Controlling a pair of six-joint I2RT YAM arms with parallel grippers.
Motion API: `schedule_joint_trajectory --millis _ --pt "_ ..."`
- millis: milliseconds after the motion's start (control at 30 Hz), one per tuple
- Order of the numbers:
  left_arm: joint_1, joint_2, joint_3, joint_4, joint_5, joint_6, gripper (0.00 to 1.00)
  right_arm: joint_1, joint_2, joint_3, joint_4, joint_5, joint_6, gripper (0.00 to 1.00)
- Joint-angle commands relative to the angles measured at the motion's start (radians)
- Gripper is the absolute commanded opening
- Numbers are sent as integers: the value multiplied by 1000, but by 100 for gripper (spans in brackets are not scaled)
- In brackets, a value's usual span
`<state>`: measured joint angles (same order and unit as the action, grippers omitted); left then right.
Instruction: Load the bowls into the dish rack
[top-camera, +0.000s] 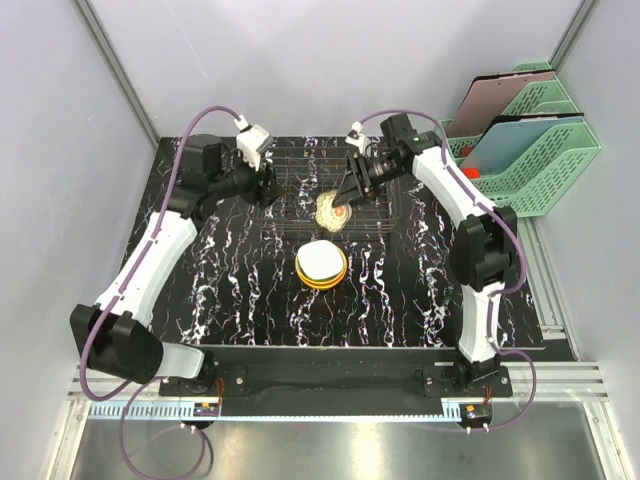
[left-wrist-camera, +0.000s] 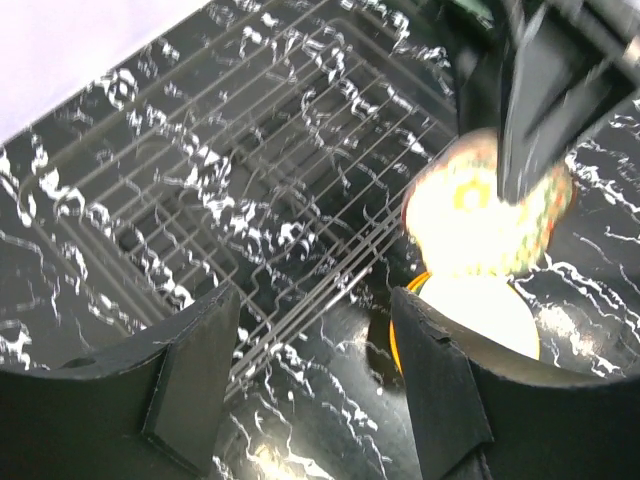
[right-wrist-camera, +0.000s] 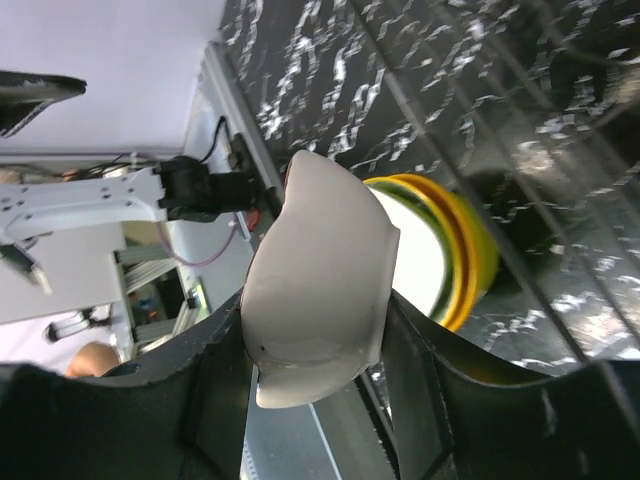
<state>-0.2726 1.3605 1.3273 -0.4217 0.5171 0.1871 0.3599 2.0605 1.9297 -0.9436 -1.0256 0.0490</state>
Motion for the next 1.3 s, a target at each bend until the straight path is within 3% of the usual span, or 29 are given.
schedule_joint_trajectory --millis 0,133,433,800,1267 --pt "19 -41 -51 29 37 -2 66 -25 15 109 -43 67 -31 0" --pt "29 -55 -76 28 40 9 66 -48 42 239 -46 168 -26 0" --pt "59 -81 -108 -14 49 52 66 -50 108 416 -81 635 -126 0" --pt "95 -136 -212 -45 44 117 66 39 145 387 -26 1056 -277 0" --pt "125 -205 -266 -75 24 166 65 189 248 267 230 1539 -466 0"
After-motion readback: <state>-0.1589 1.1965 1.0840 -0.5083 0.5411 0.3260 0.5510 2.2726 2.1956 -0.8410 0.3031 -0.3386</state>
